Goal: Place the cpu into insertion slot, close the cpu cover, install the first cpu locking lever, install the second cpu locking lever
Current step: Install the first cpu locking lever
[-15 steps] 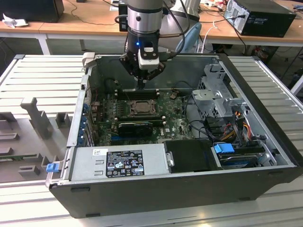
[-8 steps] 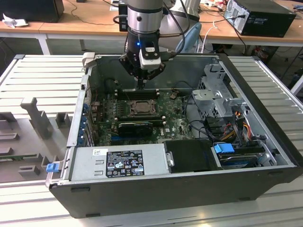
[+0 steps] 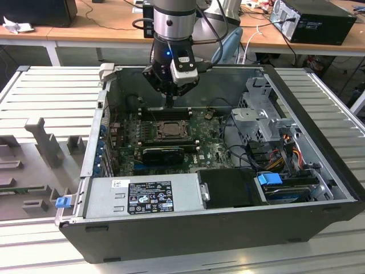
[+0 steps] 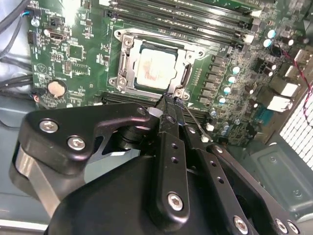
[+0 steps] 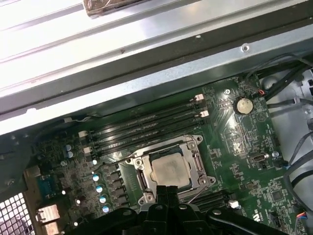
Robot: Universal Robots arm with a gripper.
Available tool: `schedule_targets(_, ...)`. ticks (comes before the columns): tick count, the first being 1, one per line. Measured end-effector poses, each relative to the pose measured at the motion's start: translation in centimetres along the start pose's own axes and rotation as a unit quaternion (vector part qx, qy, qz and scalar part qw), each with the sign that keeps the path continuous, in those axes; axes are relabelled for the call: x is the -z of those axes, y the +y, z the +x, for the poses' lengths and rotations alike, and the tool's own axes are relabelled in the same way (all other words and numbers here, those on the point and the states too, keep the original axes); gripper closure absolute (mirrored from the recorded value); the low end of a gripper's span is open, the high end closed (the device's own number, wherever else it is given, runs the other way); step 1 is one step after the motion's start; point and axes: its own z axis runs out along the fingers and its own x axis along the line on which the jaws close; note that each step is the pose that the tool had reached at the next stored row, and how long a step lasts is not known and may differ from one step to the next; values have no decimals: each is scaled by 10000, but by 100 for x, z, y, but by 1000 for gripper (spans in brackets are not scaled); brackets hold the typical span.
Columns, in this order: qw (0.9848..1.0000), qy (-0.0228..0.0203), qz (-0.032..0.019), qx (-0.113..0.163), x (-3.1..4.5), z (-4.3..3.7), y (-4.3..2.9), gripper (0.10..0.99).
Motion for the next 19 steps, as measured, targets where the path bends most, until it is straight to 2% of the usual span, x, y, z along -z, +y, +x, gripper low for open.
schedule_targets(4, 9992, 6, 4, 399, -1, 0, 0, 980)
schedule_targets(7, 9970, 11, 9, 780, -1, 0, 0, 980)
schedule_targets(9, 9961, 13, 10, 877, -1, 0, 0, 980)
schedule_targets(10, 9951, 14, 11, 990, -1, 0, 0, 980)
schedule_targets(16, 9915, 19, 15, 1298, -2, 0, 0, 980)
schedule_targets(17, 9900, 21, 16, 1412, -2, 0, 0, 980)
schedule_targets(19, 9878, 23, 17, 1554, -2, 0, 0, 980)
